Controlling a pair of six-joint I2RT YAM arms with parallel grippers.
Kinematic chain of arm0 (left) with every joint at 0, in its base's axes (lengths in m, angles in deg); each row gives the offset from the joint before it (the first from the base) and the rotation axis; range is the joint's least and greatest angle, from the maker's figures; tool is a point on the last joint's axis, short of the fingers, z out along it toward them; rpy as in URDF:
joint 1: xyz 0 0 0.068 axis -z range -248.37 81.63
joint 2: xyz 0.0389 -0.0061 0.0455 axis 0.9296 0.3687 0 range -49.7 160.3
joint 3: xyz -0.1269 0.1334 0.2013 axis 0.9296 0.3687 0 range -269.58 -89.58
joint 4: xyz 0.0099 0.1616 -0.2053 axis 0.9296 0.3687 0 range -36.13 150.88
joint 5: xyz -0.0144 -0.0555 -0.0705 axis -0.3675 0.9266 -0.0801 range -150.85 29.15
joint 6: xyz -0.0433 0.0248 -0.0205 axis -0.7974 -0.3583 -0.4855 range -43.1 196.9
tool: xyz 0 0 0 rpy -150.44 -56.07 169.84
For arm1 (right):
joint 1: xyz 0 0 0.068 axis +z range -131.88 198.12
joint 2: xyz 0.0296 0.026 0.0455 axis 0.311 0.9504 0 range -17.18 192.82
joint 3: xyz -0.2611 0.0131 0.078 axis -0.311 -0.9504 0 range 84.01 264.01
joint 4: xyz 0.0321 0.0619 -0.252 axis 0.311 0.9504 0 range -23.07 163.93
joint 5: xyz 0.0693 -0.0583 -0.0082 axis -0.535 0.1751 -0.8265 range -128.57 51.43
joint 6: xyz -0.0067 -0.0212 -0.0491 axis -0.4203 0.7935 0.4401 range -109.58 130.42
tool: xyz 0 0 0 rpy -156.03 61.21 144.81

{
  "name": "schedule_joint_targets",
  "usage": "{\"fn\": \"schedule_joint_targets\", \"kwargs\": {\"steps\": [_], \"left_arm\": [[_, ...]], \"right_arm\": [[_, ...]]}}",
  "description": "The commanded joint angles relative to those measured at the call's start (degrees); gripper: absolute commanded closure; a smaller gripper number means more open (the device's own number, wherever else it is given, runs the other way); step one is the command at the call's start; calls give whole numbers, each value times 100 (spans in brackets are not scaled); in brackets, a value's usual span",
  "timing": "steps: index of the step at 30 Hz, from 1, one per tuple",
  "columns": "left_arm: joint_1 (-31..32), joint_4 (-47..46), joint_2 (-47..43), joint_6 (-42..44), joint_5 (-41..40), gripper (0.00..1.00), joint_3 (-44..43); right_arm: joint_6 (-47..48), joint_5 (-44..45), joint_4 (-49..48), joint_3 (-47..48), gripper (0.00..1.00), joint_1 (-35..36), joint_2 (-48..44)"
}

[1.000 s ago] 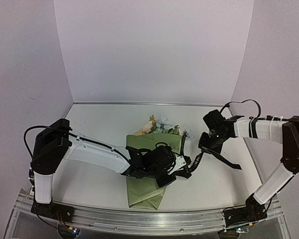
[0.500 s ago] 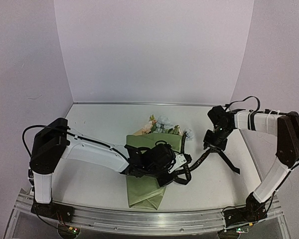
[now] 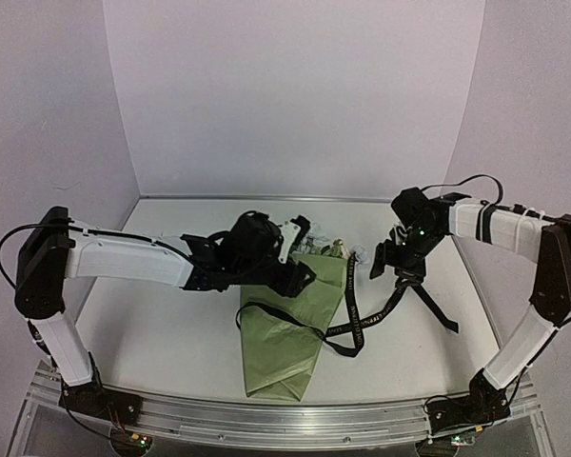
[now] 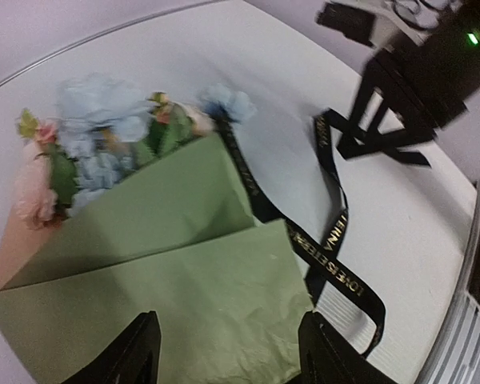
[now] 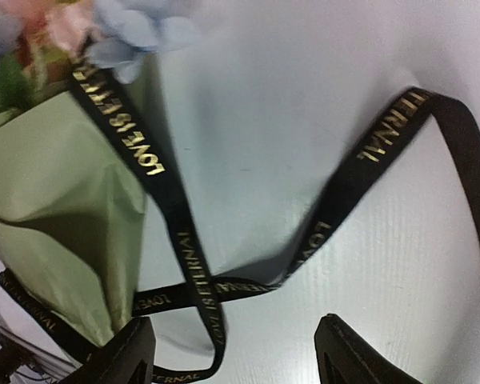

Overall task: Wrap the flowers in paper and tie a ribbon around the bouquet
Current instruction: Adjust the left side of the ribbon on the folded bouquet.

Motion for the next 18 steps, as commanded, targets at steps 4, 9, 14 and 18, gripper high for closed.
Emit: {"fn": "schedule_joint_targets", "kwargs": {"steps": [4, 9, 14, 18], "left_arm": [[-569, 195, -768, -1000, 95, 39, 709], [-641, 386, -1035, -1092, 70, 39, 952], [-650, 522, -1069, -1128, 96, 39, 1003], [-661, 555, -1010, -1137, 121, 39, 961]], "right_arm": [[849, -587, -685, 970, 25, 254, 1160], [765, -843, -1568, 1145, 24, 144, 1740], [191, -1149, -2724, 1015, 30, -58, 2099], [-246, -1257, -3235, 875, 37, -201, 2221]]}}
